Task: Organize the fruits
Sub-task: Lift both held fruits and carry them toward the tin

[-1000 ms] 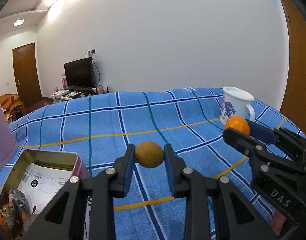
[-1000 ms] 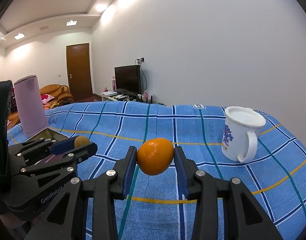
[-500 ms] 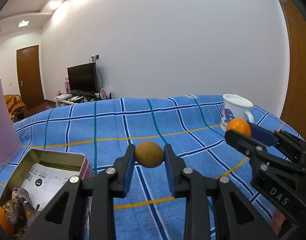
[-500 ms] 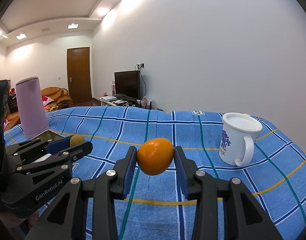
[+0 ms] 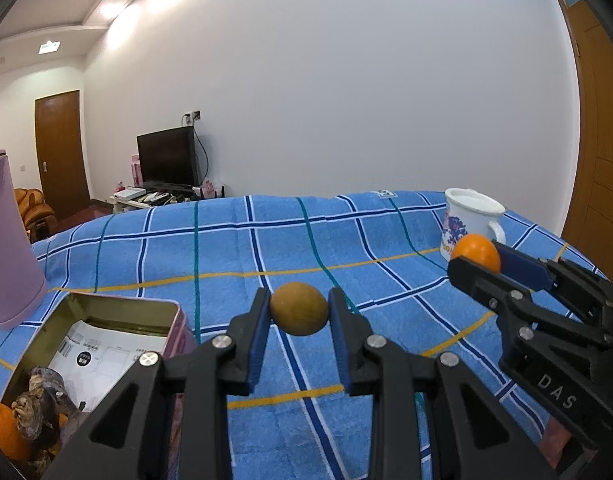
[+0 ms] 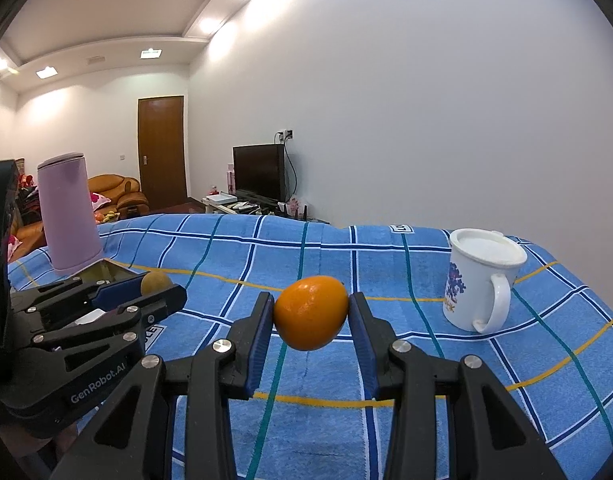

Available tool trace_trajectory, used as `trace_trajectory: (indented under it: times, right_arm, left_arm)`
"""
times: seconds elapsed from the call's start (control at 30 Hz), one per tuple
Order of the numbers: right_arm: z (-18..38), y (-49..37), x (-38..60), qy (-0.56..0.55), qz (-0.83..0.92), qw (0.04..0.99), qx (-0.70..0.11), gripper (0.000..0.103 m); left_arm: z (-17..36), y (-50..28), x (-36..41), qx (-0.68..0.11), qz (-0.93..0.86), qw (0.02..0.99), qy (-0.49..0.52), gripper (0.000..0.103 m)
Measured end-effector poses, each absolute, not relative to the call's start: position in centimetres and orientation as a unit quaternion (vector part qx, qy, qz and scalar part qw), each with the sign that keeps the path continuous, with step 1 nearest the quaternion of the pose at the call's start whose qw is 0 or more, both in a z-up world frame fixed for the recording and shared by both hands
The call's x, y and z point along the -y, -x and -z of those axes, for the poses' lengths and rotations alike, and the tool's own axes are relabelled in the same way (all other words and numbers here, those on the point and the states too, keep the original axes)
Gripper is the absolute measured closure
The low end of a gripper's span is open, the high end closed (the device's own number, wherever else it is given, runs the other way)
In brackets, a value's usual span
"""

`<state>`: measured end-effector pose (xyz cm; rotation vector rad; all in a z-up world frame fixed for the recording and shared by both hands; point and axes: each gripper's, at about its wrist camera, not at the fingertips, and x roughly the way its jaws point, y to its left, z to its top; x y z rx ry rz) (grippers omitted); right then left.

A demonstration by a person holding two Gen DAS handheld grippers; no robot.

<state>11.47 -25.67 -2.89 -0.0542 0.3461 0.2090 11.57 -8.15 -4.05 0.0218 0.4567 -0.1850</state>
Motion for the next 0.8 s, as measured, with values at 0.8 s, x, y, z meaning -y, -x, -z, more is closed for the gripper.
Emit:
trace_trajectory:
  times: [0.8]
  right_arm:
    - [2.9, -9.5, 23.9, 0.038, -0.139, 0.975, -0.167, 0.063]
  left_arm:
    - [4.1, -9.1, 6.4, -0.231, 0.084, 0.969, -0.011, 0.073]
